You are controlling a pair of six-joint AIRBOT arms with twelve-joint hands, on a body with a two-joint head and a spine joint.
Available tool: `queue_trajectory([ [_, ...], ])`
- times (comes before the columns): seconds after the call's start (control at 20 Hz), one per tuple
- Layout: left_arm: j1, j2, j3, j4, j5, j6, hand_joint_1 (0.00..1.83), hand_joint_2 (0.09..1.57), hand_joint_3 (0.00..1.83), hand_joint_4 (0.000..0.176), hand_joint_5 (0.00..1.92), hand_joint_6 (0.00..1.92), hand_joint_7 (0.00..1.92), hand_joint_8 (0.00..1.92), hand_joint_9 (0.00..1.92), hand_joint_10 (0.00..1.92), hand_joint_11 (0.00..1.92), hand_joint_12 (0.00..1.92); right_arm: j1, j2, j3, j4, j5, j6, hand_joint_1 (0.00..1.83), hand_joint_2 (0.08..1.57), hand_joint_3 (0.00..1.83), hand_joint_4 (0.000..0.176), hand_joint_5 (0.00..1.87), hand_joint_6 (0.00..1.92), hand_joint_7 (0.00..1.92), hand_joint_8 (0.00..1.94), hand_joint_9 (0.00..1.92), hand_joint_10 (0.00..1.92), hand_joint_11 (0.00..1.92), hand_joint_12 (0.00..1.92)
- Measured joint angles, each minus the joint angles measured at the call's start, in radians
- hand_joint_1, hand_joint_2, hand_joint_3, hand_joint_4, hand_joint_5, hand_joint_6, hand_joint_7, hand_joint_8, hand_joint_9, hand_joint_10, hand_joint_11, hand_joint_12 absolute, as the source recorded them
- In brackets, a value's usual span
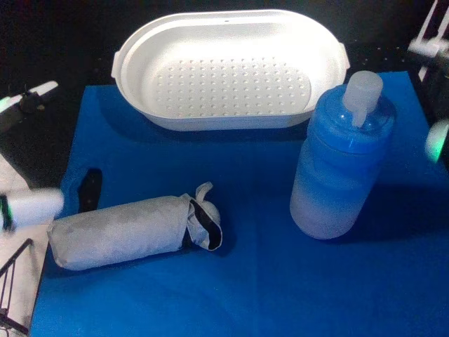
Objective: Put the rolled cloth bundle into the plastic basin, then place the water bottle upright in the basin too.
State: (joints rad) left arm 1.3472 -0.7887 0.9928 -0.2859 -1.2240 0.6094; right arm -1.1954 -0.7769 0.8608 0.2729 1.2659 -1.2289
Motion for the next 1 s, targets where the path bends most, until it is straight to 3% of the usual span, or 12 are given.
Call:
queue_trajectory([
  [0.1,0.0,0.0,0.0,0.004,-0.001,-0.01,0.13,1.05,0.0,0.132,0.0,0.0,0.0,0.0,0.0,0.0,0.0,0.0,0.0,-0.001,0.0,0.0,-0.001,0.0,0.0,1.37,0.0,0.094,0.3,0.0,0.21,0.0,0.2,0.0,0.22,0.07],
  [0.15,-0.003,0.0,0.005,0.024,-0.003,-0.029,0.27,0.95,0.0,0.171,0.0,0.0,0.0,0.0,0.0,0.0,0.0,0.0,0.0,-0.002,0.002,0.0,0.0,0.0,0.0,1.37,0.0,0.086,0.3,0.0,0.21,0.0,0.21,0.01,0.22,0.07],
  [0.2,-0.013,0.0,0.004,0.043,-0.004,-0.031,0.42,0.88,0.0,0.176,0.0,0.0,0.0,0.0,0.0,0.0,0.0,0.0,0.0,-0.002,0.002,0.001,-0.002,0.0,0.0,1.37,0.0,0.082,0.3,0.0,0.21,0.0,0.2,0.0,0.21,0.05],
  [0.25,-0.027,0.0,0.004,0.066,-0.008,-0.032,0.53,0.82,0.0,0.176,0.01,0.0,0.0,0.0,0.0,0.0,0.0,0.0,0.0,-0.002,0.002,0.0,-0.003,0.0,0.0,1.36,0.0,0.082,0.3,0.0,0.21,0.0,0.2,0.0,0.2,0.05],
  [0.5,-0.16,0.027,-0.003,0.261,0.03,-0.032,0.57,0.81,0.0,0.176,0.01,0.0,0.0,0.0,0.0,0.0,0.0,0.0,0.0,-0.002,0.006,0.0,-0.009,0.0,0.0,1.37,0.0,0.086,0.3,0.0,0.21,0.0,0.19,0.0,0.21,0.04],
  [0.55,-0.208,0.028,-0.003,0.327,0.075,-0.033,0.68,0.77,0.0,0.176,0.04,0.01,0.0,0.0,0.0,0.0,0.0,0.0,0.0,-0.002,0.008,0.0,-0.011,0.0,0.0,1.37,0.0,0.085,0.3,0.0,0.21,0.0,0.19,0.0,0.21,0.03],
  [0.7,-0.296,0.033,-0.003,0.457,0.174,-0.052,0.78,0.76,0.0,0.176,0.09,0.02,0.0,0.0,0.0,0.0,0.08,0.04,0.0,-0.002,0.009,0.0,-0.015,0.0,0.07,1.38,0.0,0.074,0.31,0.0,0.2,0.0,0.18,0.0,0.2,0.01],
  [0.75,-0.336,0.033,-0.003,0.512,0.217,-0.061,0.79,0.78,0.0,0.176,0.18,0.01,0.03,0.0,0.04,0.0,0.13,0.07,0.0,-0.002,0.009,0.0,-0.016,0.0,0.08,1.39,0.0,0.082,0.3,0.0,0.2,0.0,0.18,0.0,0.19,0.01],
  [0.9,-0.429,0.032,0.0,0.662,0.328,-0.092,0.85,0.81,0.01,0.176,0.12,0.0,0.05,0.0,0.08,0.01,0.18,0.11,0.0,-0.003,0.009,0.0,-0.016,0.0,0.06,1.38,0.0,0.072,0.3,0.0,0.2,0.0,0.19,0.0,0.2,0.01],
  [0.95,-0.462,0.026,0.008,0.732,0.379,-0.118,0.86,0.83,0.01,0.176,0.14,0.01,0.06,0.0,0.1,0.0,0.16,0.19,0.0,-0.003,0.009,0.0,-0.015,0.0,0.05,1.38,0.0,0.074,0.3,0.0,0.2,0.0,0.19,0.0,0.2,0.01],
  [1.0,-0.494,0.011,0.022,0.801,0.441,-0.156,0.83,0.88,0.0,0.176,0.11,0.0,0.03,0.0,0.09,0.0,0.02,0.55,0.0,-0.003,0.009,0.0,-0.016,0.0,0.06,1.39,0.0,0.074,0.31,0.0,0.2,0.0,0.18,0.0,0.2,0.01],
])
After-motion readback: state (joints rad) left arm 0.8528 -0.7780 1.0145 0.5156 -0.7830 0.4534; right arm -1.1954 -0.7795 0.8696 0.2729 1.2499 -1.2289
